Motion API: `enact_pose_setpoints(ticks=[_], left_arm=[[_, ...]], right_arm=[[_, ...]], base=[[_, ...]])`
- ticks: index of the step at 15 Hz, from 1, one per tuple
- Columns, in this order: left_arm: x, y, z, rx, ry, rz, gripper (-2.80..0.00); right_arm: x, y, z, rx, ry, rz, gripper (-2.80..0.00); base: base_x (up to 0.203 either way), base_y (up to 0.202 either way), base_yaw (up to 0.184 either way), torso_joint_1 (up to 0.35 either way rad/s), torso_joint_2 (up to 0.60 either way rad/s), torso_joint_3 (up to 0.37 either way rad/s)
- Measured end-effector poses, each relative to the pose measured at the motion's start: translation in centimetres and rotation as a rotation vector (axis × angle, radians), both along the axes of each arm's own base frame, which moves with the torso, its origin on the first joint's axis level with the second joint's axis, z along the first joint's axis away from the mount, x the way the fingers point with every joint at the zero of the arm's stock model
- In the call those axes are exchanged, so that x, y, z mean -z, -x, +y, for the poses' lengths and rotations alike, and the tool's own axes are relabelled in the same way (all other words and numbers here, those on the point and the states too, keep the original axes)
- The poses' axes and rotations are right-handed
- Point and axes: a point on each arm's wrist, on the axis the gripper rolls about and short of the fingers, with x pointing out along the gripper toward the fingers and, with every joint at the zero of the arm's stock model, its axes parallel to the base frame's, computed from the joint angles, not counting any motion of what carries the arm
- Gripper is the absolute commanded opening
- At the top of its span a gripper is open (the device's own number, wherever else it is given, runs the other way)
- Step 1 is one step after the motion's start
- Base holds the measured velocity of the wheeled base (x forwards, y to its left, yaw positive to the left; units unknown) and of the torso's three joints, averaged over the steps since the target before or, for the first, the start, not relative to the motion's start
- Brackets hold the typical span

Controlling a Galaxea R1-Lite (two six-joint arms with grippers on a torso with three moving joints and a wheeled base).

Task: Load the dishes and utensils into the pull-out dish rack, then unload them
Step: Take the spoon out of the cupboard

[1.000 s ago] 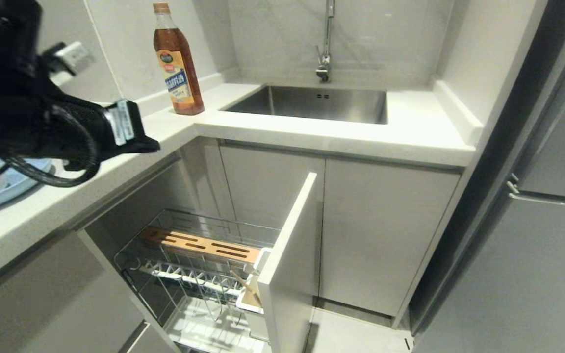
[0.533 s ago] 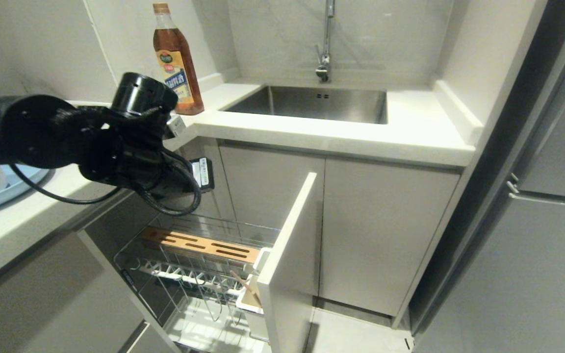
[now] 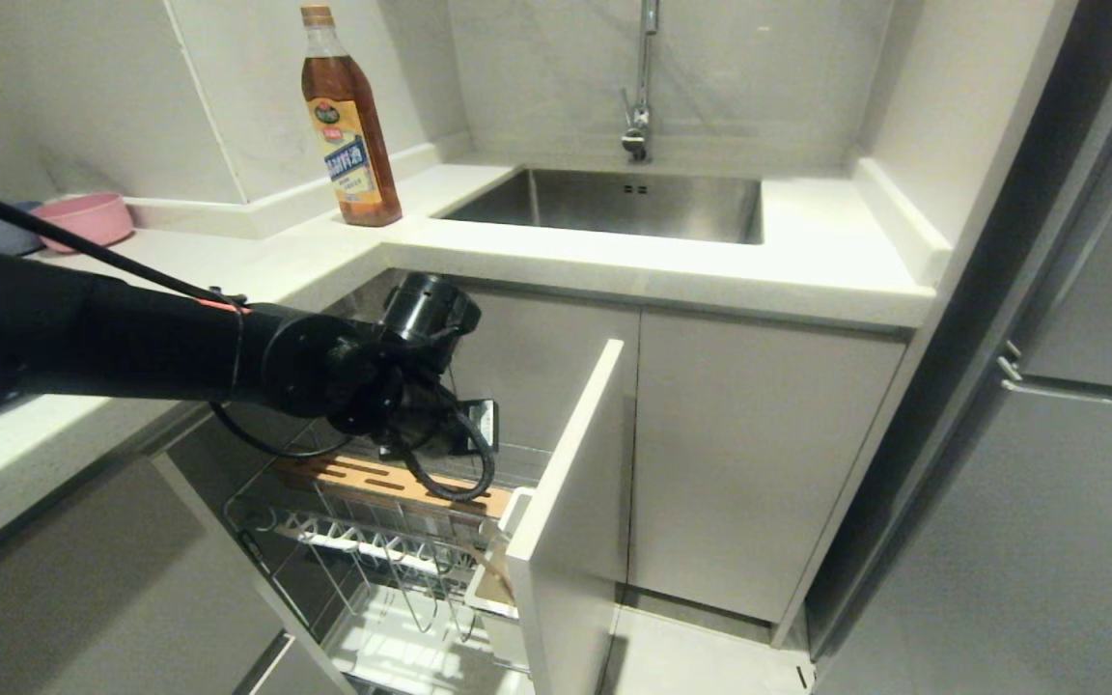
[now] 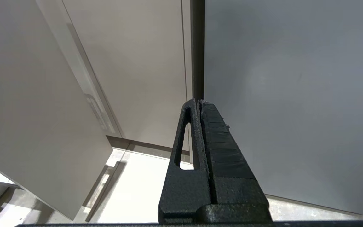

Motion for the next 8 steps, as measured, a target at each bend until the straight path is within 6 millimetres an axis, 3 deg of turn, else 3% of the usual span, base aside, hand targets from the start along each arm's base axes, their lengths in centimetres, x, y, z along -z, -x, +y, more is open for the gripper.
enact_pose_setpoints(ticks=[3, 4, 8], left_arm=[[2.5, -0.7, -0.7, 0.010, -0.029, 0.059, -2.80], [3.2, -0.8, -0.8, 0.013, -0.037, 0.076, 0.00], [4.8, -1.1, -1.5, 0.024, -0.052, 0.109, 0.00]], right_arm=[[0.0, 0.0, 0.0, 0.000, 0.000, 0.000, -2.80], [0.0, 0.0, 0.0, 0.000, 0.000, 0.000, -2.80], [0.0, 0.0, 0.0, 0.000, 0.000, 0.000, -2.80]], base=[[0.000, 0.000, 0.000, 0.000, 0.00, 0.000], [0.000, 0.000, 0.000, 0.000, 0.00, 0.000], [0.000, 0.000, 0.000, 0.000, 0.00, 0.000]])
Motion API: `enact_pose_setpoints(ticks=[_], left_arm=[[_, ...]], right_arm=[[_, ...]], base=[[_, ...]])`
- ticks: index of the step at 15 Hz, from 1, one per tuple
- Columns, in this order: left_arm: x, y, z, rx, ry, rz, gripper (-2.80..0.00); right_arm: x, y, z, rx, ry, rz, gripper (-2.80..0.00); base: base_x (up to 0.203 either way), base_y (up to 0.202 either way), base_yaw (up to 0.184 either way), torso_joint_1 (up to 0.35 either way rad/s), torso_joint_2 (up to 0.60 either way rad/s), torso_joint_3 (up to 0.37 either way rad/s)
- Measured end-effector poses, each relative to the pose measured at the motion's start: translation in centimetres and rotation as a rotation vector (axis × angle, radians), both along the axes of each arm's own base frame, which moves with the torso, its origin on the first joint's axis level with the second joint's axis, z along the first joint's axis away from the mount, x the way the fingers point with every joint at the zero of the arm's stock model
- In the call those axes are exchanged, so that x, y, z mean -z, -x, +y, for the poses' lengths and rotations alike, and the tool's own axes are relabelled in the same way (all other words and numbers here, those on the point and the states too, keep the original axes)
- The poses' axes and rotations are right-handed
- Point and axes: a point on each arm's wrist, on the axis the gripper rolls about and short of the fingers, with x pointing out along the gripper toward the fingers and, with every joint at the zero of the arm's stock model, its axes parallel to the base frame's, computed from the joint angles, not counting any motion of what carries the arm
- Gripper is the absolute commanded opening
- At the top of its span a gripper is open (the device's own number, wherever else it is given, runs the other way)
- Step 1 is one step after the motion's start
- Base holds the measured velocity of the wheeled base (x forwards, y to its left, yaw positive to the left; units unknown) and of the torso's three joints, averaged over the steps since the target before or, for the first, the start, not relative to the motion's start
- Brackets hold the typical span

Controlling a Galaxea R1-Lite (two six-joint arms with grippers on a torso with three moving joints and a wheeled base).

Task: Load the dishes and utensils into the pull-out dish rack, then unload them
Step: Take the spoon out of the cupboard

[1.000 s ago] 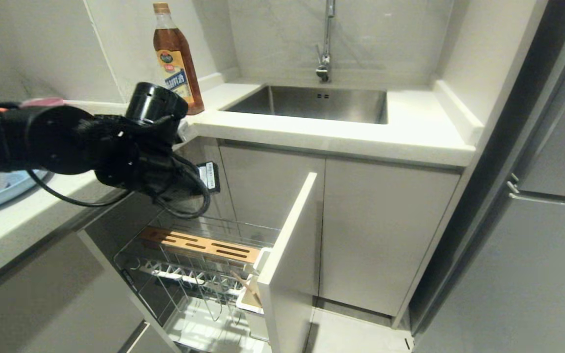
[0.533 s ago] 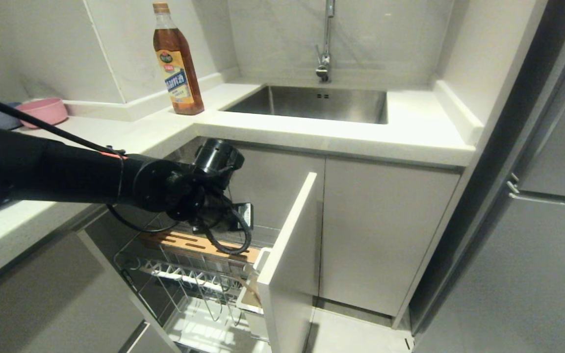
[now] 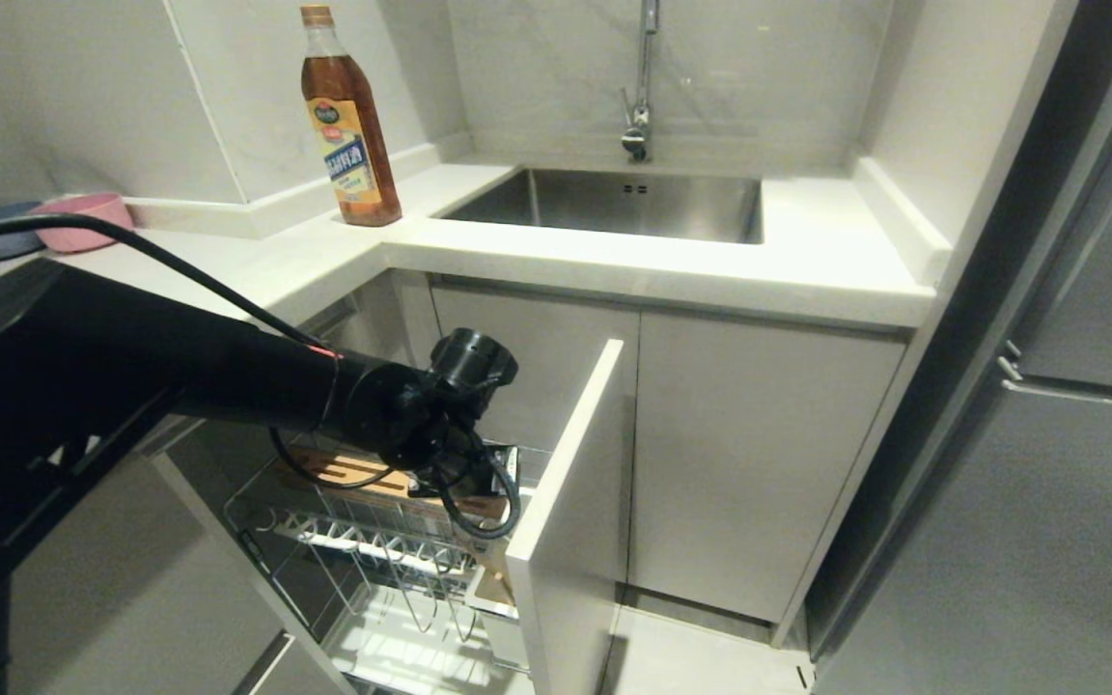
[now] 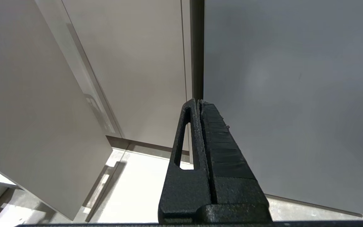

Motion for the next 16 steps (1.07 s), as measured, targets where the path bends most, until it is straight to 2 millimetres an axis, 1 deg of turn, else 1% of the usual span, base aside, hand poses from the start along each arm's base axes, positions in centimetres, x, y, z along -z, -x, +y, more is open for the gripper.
enact_pose_setpoints(ticks=[5, 16], left_arm=[[0.9, -0.1, -0.3, 0.034, 0.031, 0.048, 0.00], [3.5, -0.5, -0.9, 0.044, 0.003, 0.111, 0.00]], right_arm=[[0.0, 0.0, 0.0, 0.000, 0.000, 0.000, -2.80], [0.0, 0.0, 0.0, 0.000, 0.000, 0.000, -2.80]], base=[[0.000, 0.000, 0.000, 0.000, 0.00, 0.000], [0.000, 0.000, 0.000, 0.000, 0.00, 0.000]])
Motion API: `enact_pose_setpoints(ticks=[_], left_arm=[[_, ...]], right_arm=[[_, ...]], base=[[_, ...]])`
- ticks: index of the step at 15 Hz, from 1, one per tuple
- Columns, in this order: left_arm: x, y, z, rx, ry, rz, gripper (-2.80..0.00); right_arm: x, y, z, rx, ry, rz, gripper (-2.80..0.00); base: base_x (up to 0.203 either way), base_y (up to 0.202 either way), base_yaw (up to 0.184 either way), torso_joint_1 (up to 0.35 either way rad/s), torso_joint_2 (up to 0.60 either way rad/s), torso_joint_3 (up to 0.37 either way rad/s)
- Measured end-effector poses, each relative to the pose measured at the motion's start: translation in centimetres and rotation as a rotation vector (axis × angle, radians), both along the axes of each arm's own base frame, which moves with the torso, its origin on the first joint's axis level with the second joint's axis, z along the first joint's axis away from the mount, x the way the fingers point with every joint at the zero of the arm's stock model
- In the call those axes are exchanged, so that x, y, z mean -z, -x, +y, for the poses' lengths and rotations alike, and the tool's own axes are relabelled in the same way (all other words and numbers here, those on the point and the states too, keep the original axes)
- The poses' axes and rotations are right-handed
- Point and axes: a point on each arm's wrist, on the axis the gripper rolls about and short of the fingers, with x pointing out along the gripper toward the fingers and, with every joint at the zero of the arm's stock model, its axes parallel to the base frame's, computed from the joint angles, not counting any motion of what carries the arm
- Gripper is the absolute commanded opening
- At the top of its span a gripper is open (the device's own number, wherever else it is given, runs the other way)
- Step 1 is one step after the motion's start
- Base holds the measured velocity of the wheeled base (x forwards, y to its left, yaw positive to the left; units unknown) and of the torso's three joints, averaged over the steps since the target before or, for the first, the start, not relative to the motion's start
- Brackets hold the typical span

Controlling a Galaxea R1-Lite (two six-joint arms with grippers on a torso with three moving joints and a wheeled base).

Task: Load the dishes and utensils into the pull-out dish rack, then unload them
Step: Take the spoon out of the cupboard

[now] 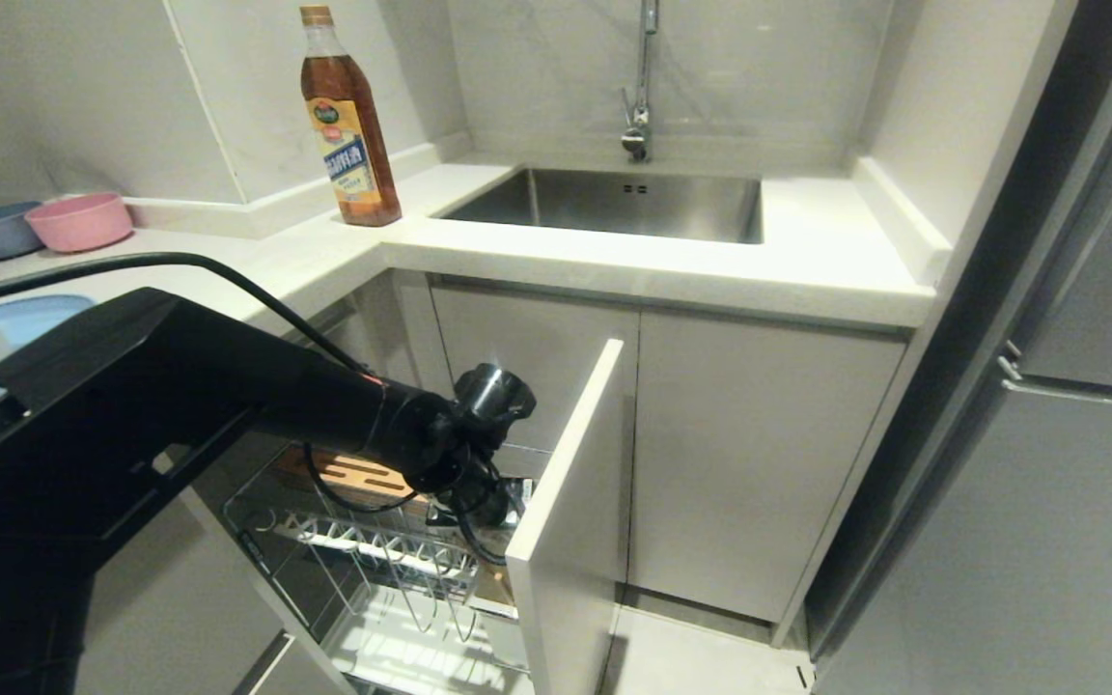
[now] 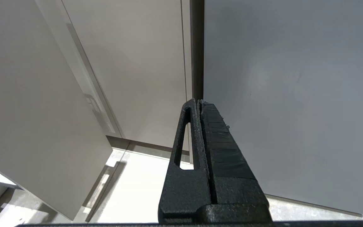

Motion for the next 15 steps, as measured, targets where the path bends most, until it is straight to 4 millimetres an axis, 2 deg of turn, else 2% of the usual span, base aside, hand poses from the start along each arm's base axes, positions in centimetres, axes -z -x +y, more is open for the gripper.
enact_pose_setpoints(ticks=[12, 13, 15], left_arm=[[0.39, 0.14, 0.02, 0.001, -0.019, 0.024, 0.00], [0.40, 0.17, 0.00, 0.002, -0.019, 0.024, -2.80], [0.40, 0.18, -0.05, 0.001, -0.020, 0.022, -2.80]], right_arm=[[0.00, 0.00, 0.00, 0.000, 0.000, 0.000, -2.80], [0.00, 0.00, 0.00, 0.000, 0.000, 0.000, -2.80], [0.00, 0.00, 0.00, 0.000, 0.000, 0.000, -2.80]], base=[[0.000, 0.000, 0.000, 0.000, 0.00, 0.000], [0.000, 0.000, 0.000, 0.000, 0.00, 0.000], [0.000, 0.000, 0.000, 0.000, 0.00, 0.000]])
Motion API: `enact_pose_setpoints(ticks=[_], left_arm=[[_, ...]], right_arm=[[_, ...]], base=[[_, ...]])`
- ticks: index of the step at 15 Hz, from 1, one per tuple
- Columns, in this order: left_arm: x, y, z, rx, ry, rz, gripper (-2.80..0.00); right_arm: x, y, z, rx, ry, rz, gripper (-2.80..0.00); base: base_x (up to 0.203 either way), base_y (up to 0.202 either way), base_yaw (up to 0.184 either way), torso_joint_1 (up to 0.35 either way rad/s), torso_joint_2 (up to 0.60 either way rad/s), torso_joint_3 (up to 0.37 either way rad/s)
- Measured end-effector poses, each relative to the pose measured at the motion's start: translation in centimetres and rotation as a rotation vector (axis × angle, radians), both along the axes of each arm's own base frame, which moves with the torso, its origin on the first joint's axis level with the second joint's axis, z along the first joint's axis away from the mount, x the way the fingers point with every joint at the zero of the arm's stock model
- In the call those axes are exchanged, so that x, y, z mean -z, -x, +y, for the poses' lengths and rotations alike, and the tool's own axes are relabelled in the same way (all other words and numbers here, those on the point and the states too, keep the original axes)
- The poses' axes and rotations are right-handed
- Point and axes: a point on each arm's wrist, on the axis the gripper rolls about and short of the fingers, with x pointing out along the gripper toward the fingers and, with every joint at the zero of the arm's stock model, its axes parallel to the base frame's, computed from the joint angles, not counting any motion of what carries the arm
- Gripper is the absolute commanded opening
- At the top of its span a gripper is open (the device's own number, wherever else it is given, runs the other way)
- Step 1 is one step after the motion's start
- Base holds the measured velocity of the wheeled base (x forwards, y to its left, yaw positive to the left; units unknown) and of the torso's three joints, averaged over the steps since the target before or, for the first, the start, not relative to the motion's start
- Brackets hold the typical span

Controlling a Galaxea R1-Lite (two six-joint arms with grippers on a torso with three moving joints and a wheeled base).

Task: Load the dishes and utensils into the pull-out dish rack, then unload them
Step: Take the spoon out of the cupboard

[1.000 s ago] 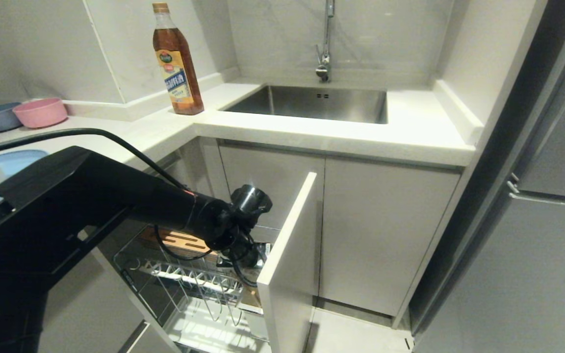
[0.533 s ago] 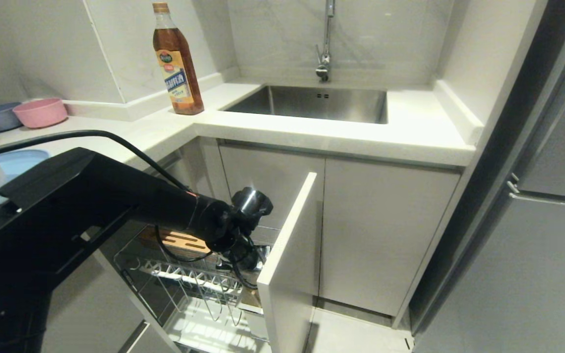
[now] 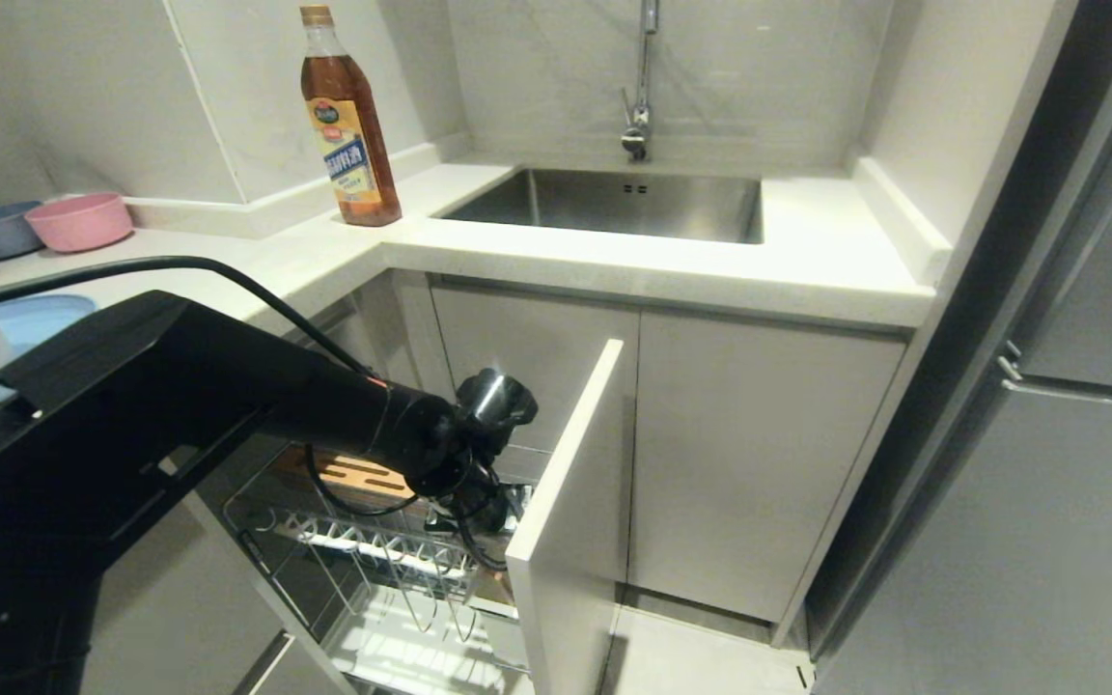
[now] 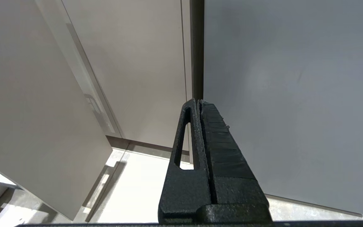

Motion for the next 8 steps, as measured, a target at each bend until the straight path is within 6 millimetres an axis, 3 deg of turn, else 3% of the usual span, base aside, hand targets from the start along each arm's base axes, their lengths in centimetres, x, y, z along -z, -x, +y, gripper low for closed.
enact_pose_setpoints(ticks=[8], left_arm=[[-0.15, 0.05, -0.13, 0.004, 0.005, -0.005, -2.80]], right_arm=[[0.01, 0.00, 0.00, 0.000, 0.000, 0.001, -2.80]], base=[[0.000, 0.000, 0.000, 0.000, 0.00, 0.000]])
